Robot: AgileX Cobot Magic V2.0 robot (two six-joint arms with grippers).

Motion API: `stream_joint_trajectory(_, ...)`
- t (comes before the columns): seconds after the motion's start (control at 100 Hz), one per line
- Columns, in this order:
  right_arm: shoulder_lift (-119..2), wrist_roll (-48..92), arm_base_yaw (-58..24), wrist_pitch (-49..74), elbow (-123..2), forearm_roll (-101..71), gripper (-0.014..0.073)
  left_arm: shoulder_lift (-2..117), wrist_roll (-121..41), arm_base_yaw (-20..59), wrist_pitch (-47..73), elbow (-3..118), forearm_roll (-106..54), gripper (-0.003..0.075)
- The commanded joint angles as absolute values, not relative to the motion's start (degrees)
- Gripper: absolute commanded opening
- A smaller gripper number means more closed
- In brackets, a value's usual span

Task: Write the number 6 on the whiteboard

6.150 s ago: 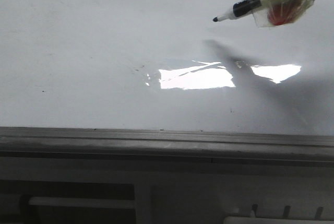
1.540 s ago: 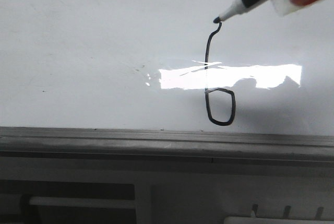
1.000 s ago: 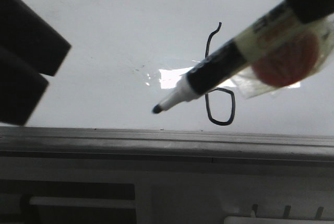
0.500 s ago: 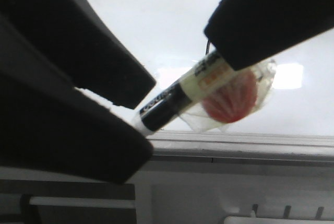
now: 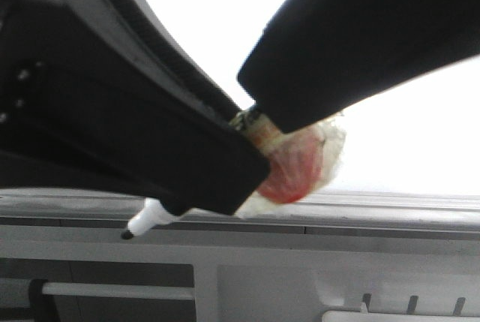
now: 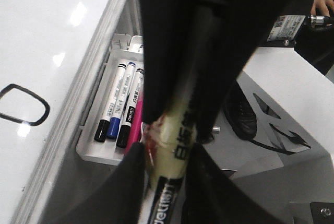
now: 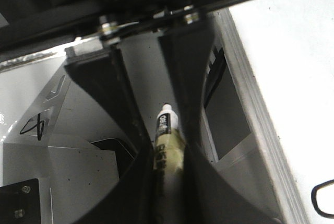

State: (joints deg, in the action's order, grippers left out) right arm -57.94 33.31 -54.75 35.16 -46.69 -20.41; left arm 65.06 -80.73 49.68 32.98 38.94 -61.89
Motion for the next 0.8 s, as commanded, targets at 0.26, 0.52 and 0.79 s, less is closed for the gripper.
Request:
stream_joint_trajectory(0.26,-57.56,33.92,-54.77,31.91,-48.24,-22.99,-0.0027,65.04,-80.80,50.07,33.25,40.79,-65.43,-0.0019)
stream_joint_trajectory(0.52,-55.60,33.92,-54.24,31.50,-49.22,-21.99,0.0479,64.43,-78.53,49.96,32.23,40.79,-66.59,-0.0019)
stream_joint_trajectory(0.79,-44.21,33.81,-45.94,29.52,-49.33,-21.78,0.0047,63.59,-68.56,50.07,20.20,40.14,-69.02,-0.0019)
